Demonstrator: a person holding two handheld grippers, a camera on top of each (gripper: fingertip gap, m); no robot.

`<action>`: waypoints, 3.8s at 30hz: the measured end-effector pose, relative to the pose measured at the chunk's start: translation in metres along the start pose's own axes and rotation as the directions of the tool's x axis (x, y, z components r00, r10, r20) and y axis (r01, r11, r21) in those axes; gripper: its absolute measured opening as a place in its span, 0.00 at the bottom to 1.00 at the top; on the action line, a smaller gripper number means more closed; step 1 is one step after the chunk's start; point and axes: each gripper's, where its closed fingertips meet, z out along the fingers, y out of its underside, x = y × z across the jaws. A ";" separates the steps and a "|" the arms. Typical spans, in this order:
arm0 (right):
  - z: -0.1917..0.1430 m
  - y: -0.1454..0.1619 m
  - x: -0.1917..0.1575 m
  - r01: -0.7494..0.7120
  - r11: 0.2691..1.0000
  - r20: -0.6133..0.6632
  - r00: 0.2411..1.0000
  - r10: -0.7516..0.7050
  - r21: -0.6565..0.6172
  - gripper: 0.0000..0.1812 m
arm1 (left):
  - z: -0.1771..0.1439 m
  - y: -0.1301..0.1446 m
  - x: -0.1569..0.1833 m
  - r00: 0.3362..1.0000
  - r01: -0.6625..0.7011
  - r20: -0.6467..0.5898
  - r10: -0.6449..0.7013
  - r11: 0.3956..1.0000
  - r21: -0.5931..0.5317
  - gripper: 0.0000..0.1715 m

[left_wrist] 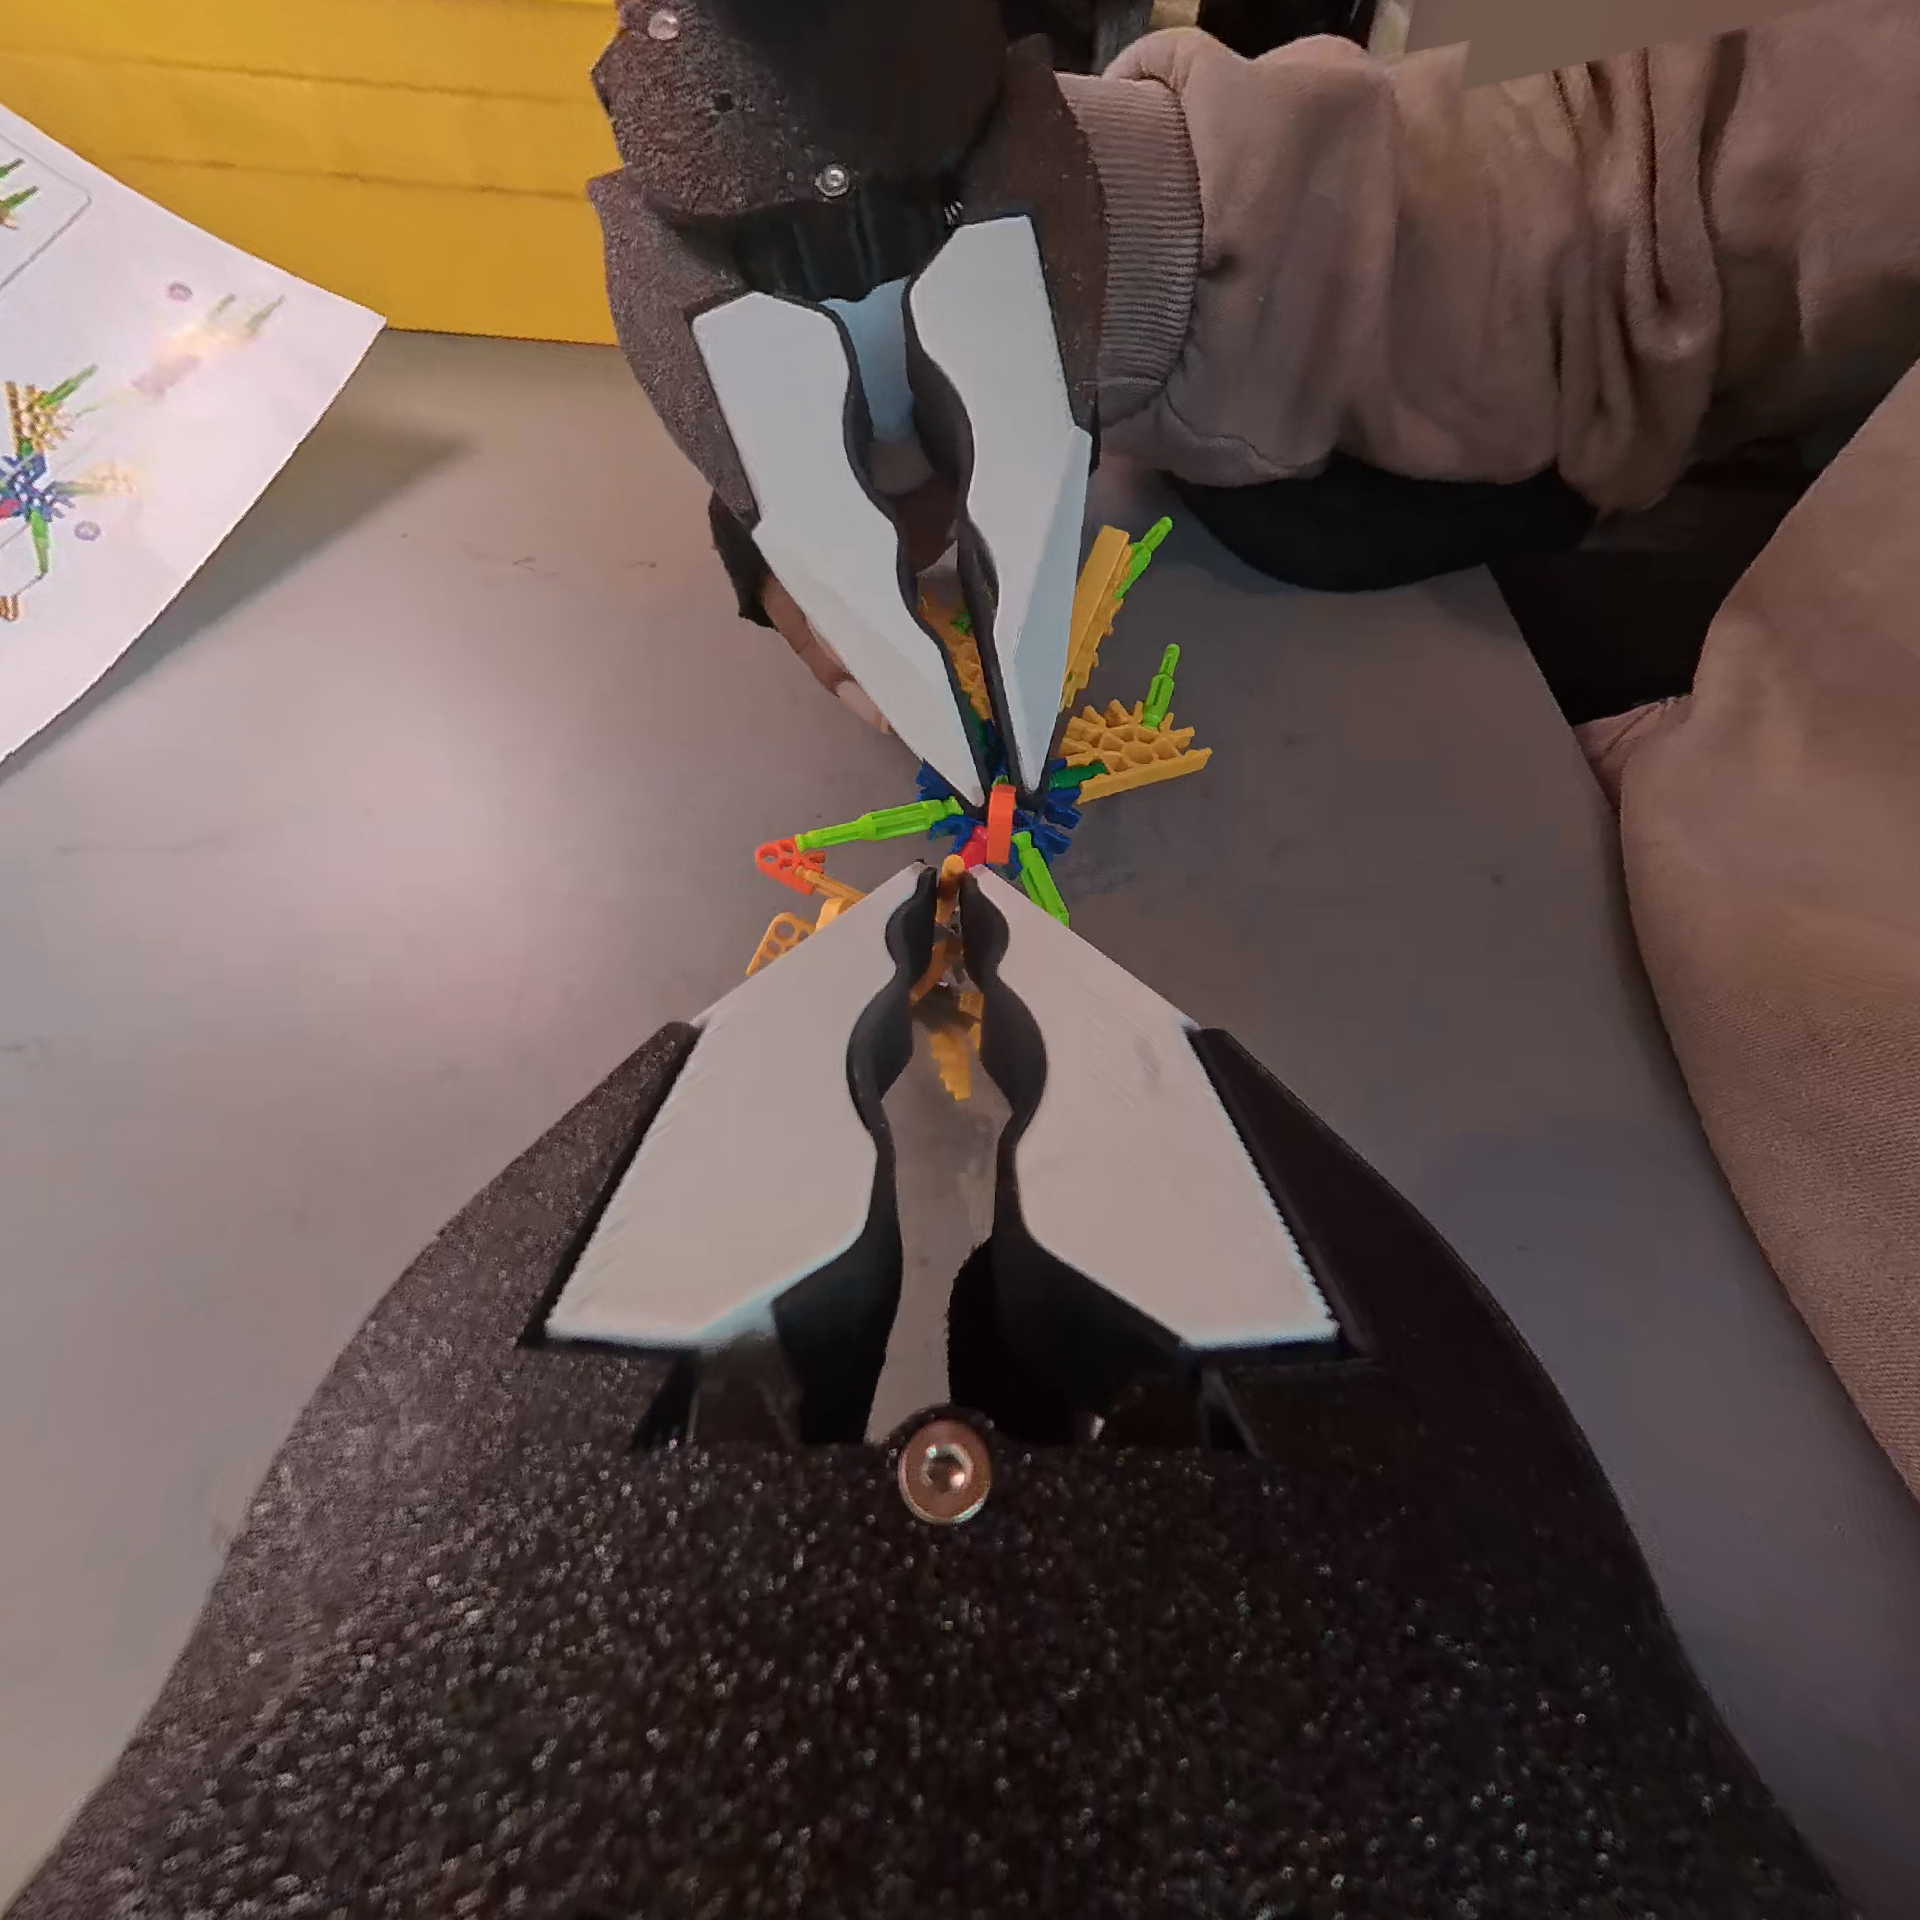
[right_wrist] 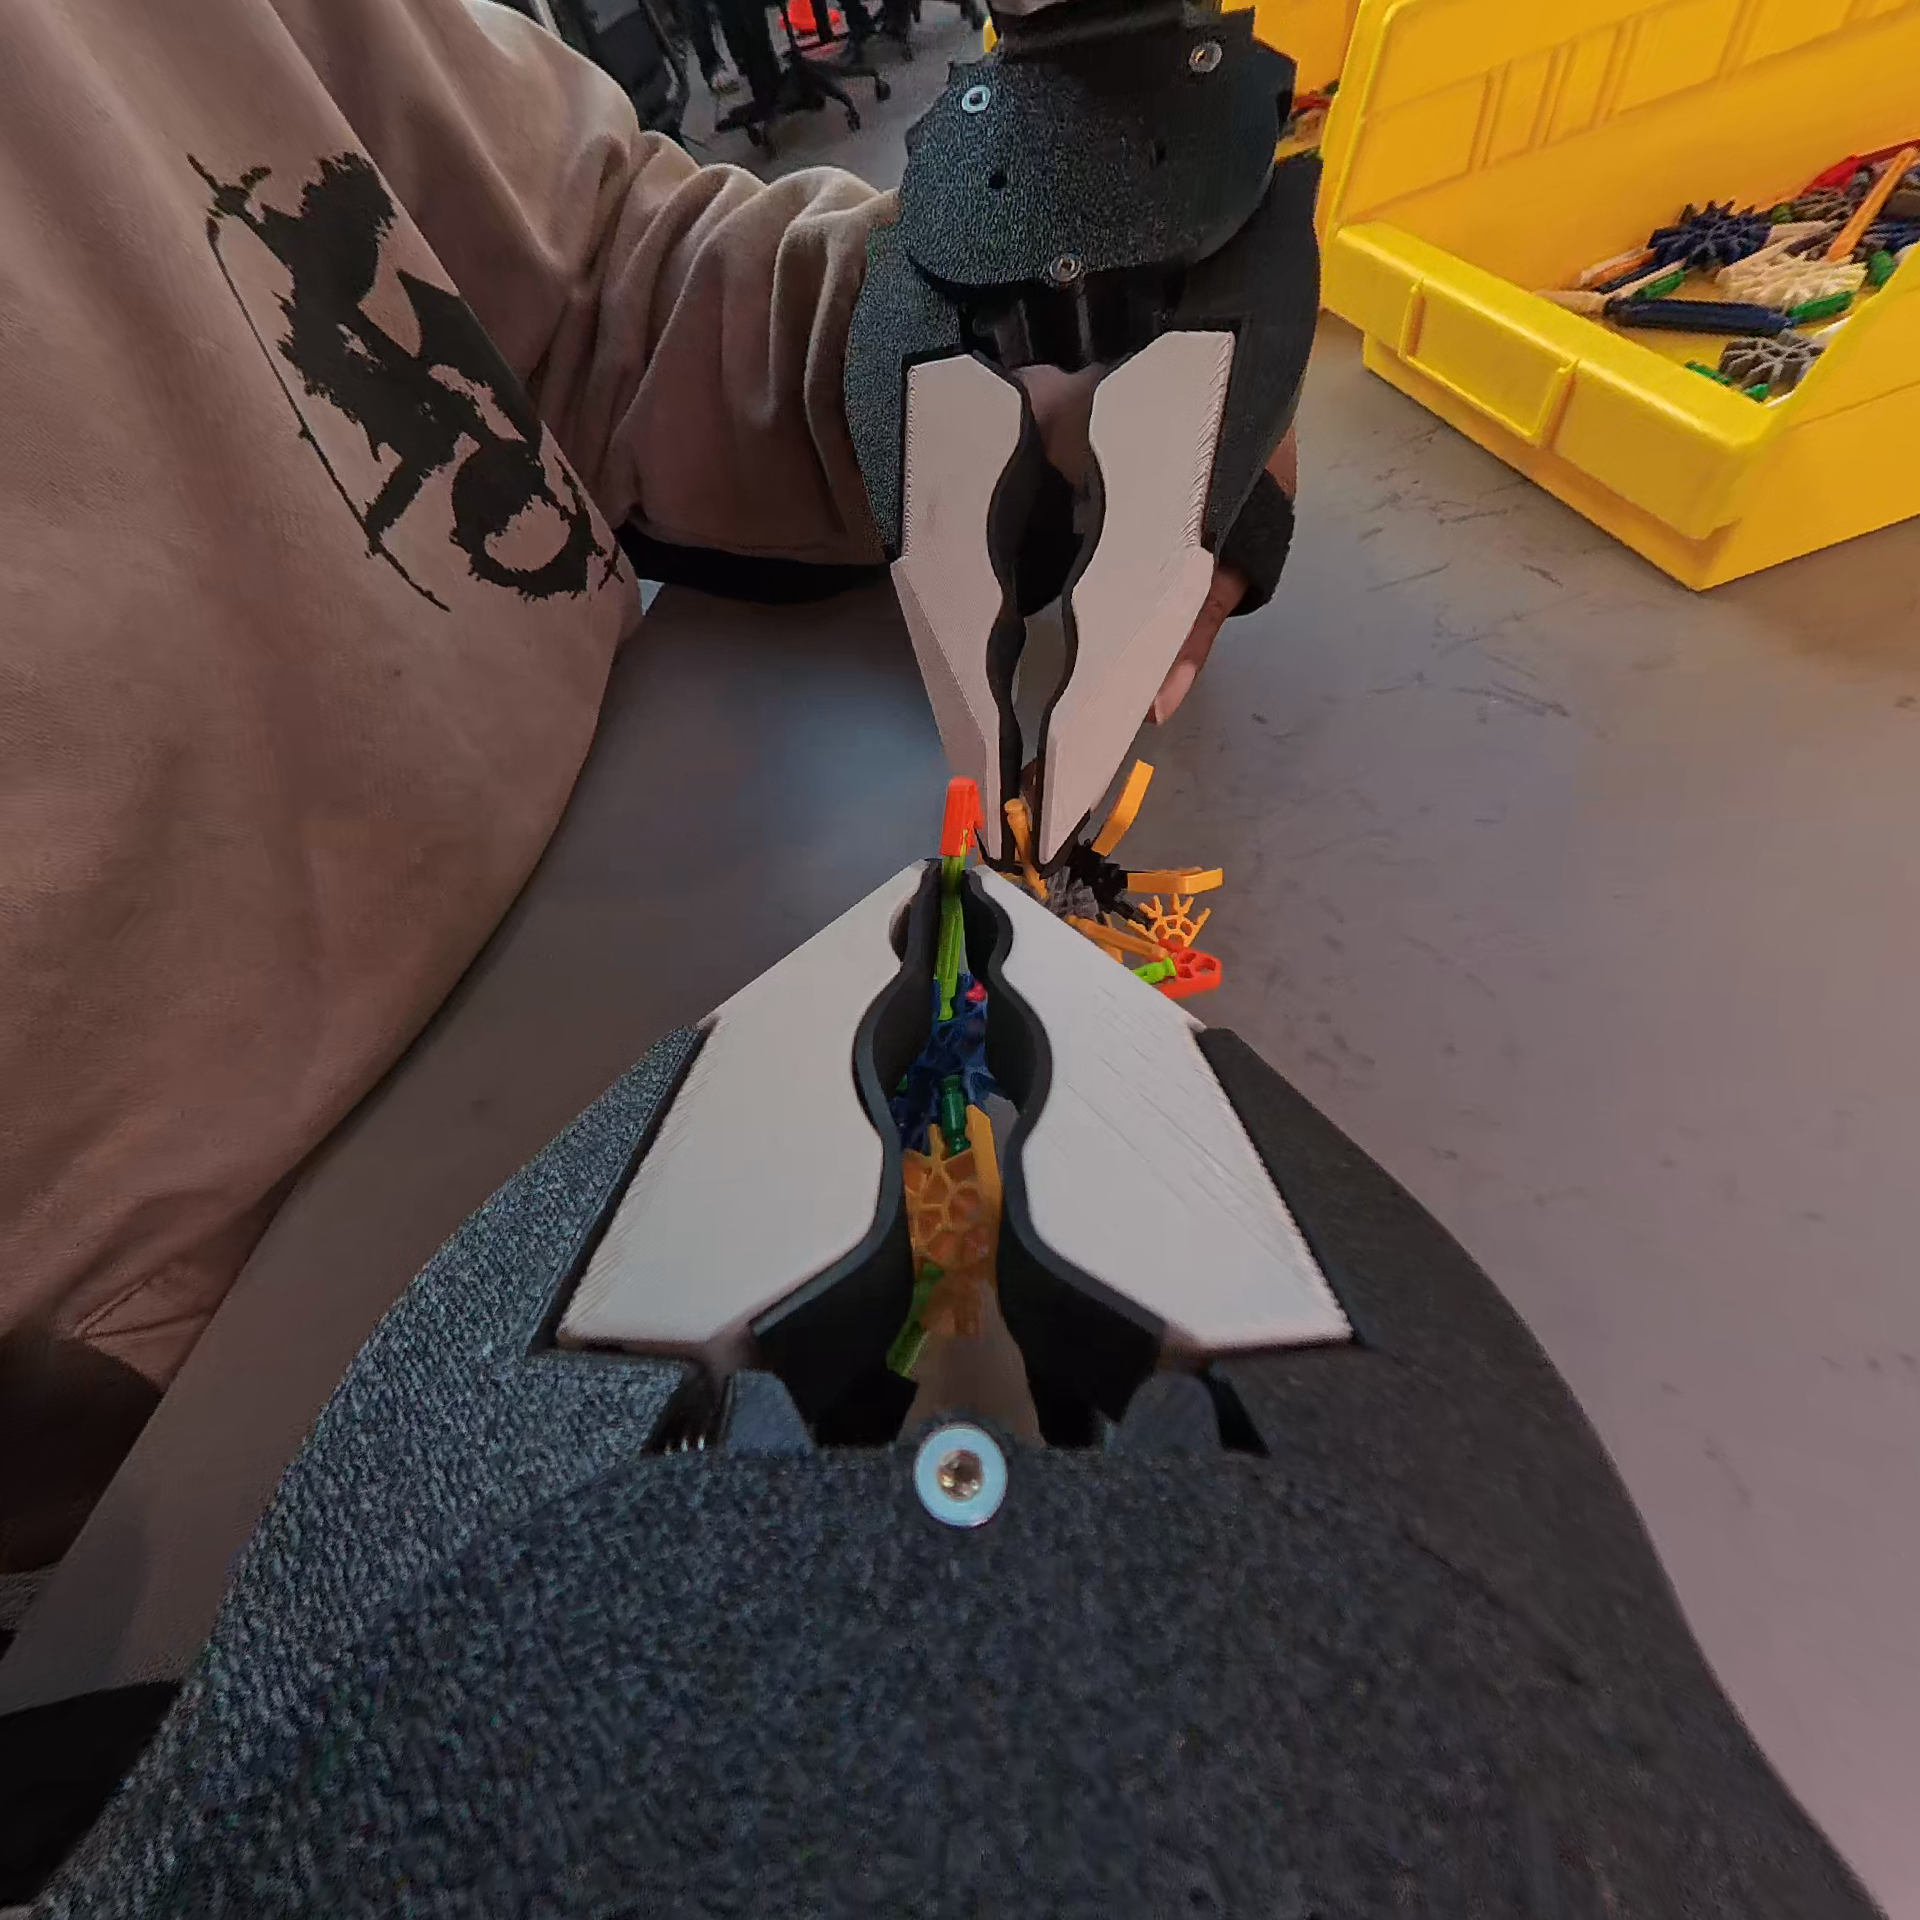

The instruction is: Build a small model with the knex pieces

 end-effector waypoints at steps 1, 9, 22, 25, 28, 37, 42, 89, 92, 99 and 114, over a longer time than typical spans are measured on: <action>0.000 -0.002 0.003 0.014 1.000 -0.031 0.999 -0.014 0.000 0.01 | 0.000 0.000 -0.003 0.999 0.033 0.005 -0.033 0.999 0.006 0.02; -0.001 -0.008 0.016 0.092 0.994 -0.191 0.976 -0.102 -0.062 0.01 | 0.002 -0.002 -0.013 0.981 0.190 0.019 -0.191 0.981 0.047 0.02; -0.007 -0.003 0.020 0.065 0.991 -0.228 0.969 -0.091 -0.118 0.02 | 0.001 -0.002 -0.009 0.979 0.204 -0.013 -0.204 0.977 0.061 0.02; -0.006 -0.005 0.024 0.070 0.988 -0.260 0.960 -0.104 -0.138 0.02 | 0.002 -0.002 -0.014 0.969 0.246 -0.002 -0.247 0.967 0.071 0.02; -0.006 -0.006 0.026 0.056 0.990 -0.264 0.960 -0.090 -0.132 0.02 | 0.002 -0.002 -0.017 0.960 0.281 -0.003 -0.281 0.957 0.079 0.02; -0.007 -0.005 0.029 -0.013 0.996 -0.242 0.970 -0.007 -0.083 0.02 | 0.001 -0.001 -0.016 0.945 0.327 -0.051 -0.324 0.940 0.099 0.03; -0.008 0.003 0.035 -0.115 0.988 -0.259 0.962 0.086 -0.100 0.02 | 0.004 0.004 -0.018 0.929 0.368 -0.063 -0.364 0.927 0.076 0.04; 0.000 0.005 0.044 -0.472 0.880 -0.133 0.870 0.474 0.051 0.01 | 0.009 0.006 -0.025 0.905 0.424 -0.001 -0.426 0.902 0.081 0.00; 0.001 0.005 0.043 -0.484 0.874 -0.135 0.865 0.484 0.038 0.03 | 0.010 0.005 -0.023 0.918 0.395 0.017 -0.397 0.916 0.073 0.01; 0.002 -0.002 0.041 -0.484 0.874 -0.118 0.866 0.486 0.052 0.02 | 0.005 0.003 -0.025 0.955 0.263 0.132 -0.267 0.964 0.045 0.00; 0.005 -0.008 0.048 -0.389 0.917 -0.152 0.904 0.399 0.093 0.00 | -0.006 0.000 -0.028 0.928 0.363 0.044 -0.369 0.926 0.105 0.06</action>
